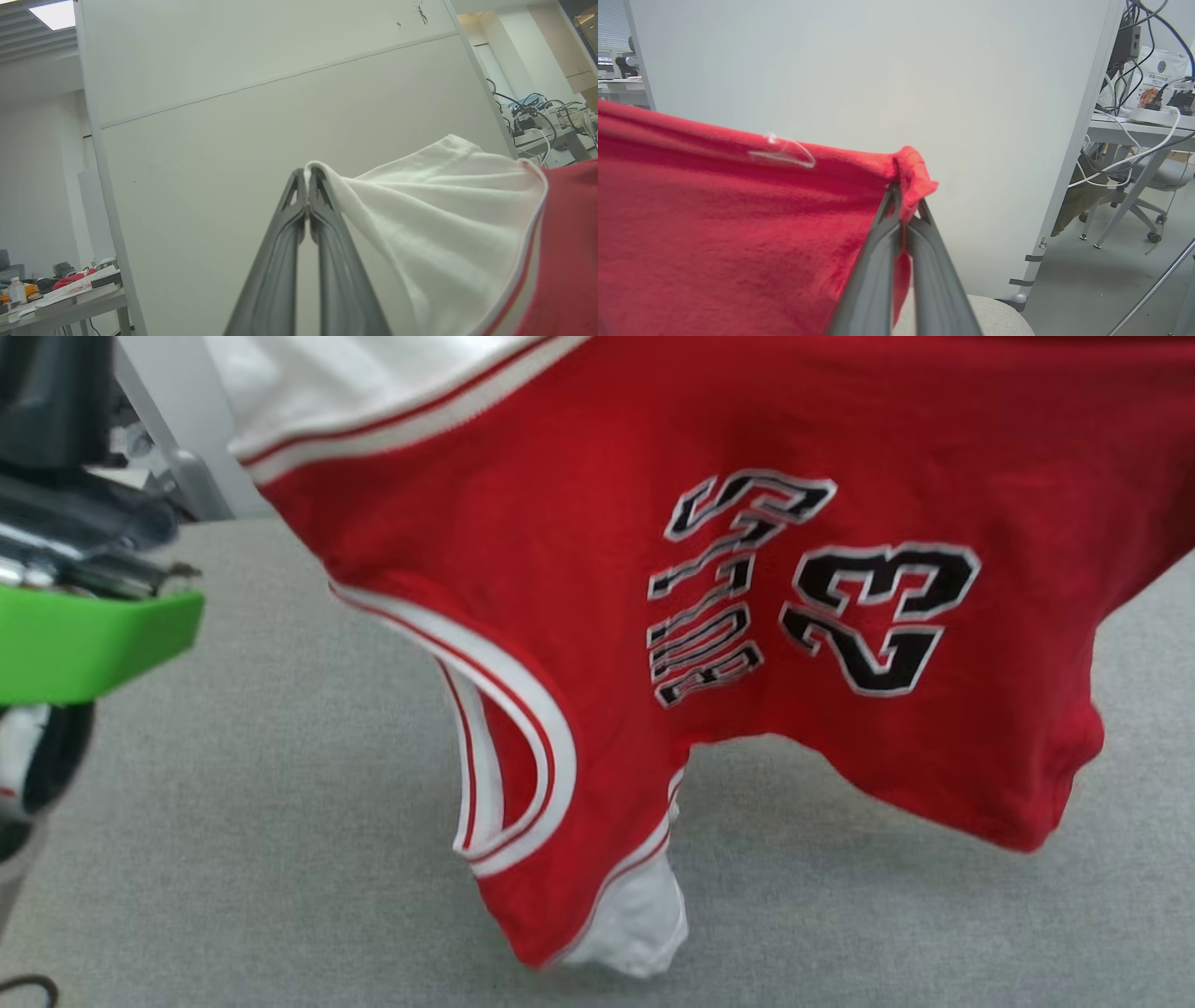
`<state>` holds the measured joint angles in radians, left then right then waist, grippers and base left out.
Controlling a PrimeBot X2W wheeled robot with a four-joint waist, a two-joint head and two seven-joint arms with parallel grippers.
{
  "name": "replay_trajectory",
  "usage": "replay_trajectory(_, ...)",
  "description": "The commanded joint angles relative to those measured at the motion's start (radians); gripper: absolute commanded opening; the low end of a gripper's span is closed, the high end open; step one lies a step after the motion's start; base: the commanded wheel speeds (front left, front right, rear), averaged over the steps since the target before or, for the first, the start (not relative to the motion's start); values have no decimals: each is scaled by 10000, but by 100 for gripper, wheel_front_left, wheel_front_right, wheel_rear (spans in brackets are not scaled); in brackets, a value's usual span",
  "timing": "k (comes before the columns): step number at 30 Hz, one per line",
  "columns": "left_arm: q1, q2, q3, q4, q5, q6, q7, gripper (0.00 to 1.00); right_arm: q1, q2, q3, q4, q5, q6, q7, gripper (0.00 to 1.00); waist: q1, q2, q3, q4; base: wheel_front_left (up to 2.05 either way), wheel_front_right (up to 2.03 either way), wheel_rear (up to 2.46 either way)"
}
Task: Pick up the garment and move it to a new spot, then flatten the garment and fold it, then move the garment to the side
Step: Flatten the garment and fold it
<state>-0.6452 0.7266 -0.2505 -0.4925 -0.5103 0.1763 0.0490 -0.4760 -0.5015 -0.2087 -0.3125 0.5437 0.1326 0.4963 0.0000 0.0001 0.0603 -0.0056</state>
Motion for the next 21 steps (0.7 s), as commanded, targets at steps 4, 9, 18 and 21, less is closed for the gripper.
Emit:
replay_trajectory(4, -1174, 463, 172, 350, 2, -432, 446, 0, -1155, -328, 99, 318, -132, -19, -204, 0, 0, -1, 1544, -66, 0, 0, 0)
replay_trajectory(9, -2708, 689, 290, 1161, -309, -1067, 703, 0, -2775, -678, 524, 1110, -373, -19, -394, 0, 0, -1, 2838, -68, 0, 0, 0)
replay_trajectory(18, -6615, 419, -303, 4183, -109, -2462, 627, 0, -6595, -916, 2055, 3617, -1170, -19, -1114, 0, 0, -1, 4894, 4, 0, 0, 0)
replay_trajectory(21, -7967, 199, -674, 5381, 279, -2704, 388, 0, -7847, -711, 2543, 4628, -1536, -19, -1523, 0, 0, -1, 5386, -11, 0, 0, 0)
